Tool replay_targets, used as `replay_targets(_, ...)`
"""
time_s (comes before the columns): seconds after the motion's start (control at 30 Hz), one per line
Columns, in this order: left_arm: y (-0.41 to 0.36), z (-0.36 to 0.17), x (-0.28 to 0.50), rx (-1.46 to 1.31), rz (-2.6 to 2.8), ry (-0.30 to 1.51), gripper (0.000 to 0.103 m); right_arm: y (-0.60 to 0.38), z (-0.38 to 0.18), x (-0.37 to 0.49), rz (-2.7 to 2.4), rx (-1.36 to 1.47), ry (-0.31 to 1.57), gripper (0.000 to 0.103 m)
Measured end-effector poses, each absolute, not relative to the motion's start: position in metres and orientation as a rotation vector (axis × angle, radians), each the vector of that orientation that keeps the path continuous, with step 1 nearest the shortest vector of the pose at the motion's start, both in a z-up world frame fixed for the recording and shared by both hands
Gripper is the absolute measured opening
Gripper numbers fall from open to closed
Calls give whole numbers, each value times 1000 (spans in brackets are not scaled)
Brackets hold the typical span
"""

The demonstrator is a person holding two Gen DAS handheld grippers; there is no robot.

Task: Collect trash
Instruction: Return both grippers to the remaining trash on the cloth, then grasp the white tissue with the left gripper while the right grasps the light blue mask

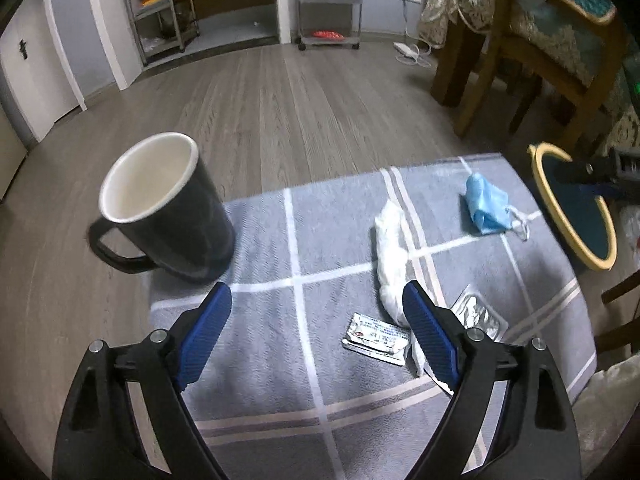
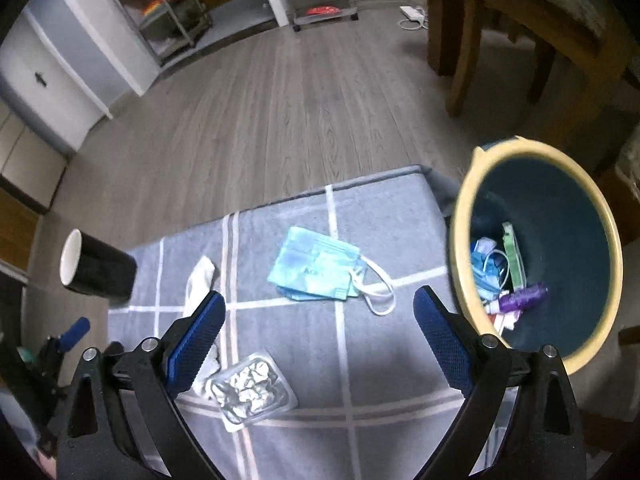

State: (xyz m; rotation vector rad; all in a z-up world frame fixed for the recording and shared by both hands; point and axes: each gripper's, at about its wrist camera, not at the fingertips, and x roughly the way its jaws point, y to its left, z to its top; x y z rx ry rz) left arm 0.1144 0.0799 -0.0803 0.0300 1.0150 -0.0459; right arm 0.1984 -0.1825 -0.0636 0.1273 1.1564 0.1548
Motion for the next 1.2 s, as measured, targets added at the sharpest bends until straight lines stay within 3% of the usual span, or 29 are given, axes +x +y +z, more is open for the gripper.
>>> replay_targets(0.57, 24, -135, 137, 29, -145, 1072, 84, -167, -121, 224, 123, 52, 1242, 94)
replay_targets(0.63, 21, -139, 137, 28, -154, 1076, 78, -160, -128, 228, 133, 28, 1248, 92)
replay_targets(0.7, 19, -141, 138, 30, -164, 1082, 72, -154, -134, 232, 142, 25, 1254, 81)
replay_targets(0.83, 16, -142, 140, 19, -207, 1093, 52, -142, -147, 236, 165, 28, 1257, 74)
replay_targets(0.9, 16, -144, 141, 19, -209, 1097, 49, -136, -151, 238, 170, 11, 1253, 73)
replay_targets(0.97, 17, -146, 143, 8, -210, 1104, 38, -133, -155, 238, 170, 13, 1263, 69)
replay_targets(1.03, 18, -147, 145, 0, -212, 1108, 35, -132, -157, 237, 168, 8, 1267, 64)
replay_targets(1.2, 19, -146, 147, 15, -220, 1106, 28, -136, -155, 238, 182, 23, 1269, 39)
